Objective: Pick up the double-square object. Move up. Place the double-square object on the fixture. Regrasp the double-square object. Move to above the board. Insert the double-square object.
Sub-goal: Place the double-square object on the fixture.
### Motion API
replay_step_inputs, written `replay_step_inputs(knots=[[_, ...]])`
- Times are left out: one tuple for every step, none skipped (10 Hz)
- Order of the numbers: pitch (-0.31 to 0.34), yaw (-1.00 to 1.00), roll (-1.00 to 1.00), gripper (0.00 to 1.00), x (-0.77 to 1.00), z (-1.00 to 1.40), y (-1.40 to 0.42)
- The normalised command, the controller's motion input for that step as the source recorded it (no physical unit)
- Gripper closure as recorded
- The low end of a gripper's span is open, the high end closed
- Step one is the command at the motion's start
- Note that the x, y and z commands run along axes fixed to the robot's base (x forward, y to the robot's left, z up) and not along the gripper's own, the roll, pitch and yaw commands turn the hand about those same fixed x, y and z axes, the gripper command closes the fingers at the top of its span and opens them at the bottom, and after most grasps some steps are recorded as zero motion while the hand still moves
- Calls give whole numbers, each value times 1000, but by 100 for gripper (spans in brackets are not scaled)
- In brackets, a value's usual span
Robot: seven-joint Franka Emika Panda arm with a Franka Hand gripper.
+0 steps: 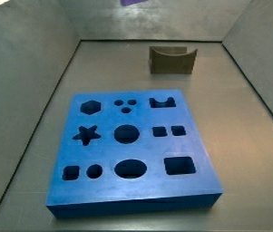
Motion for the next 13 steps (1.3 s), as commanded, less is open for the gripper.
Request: replay_step_inputs(knots=[[107, 1000, 32, 100, 1000, 165, -229], [120, 1000, 34, 100, 1000, 141, -193], [138, 1000, 39, 100, 1000, 104, -148], [153, 1000, 43, 100, 1000, 84, -122], [172, 1000, 48, 100, 1000, 74, -99], [192, 1000, 54, 100, 1000, 61, -78], [221, 1000, 65, 100, 1000, 42, -58], [244, 1000, 76, 100, 965, 33, -44], [291, 1000, 96, 100, 880, 27, -29], [327, 1000, 119, 100, 823, 22, -23], [-38, 405, -1000, 100, 946, -577, 403], [-51, 306, -1000, 100, 888, -555, 394], [-57, 274, -1000, 100, 846, -467, 339]])
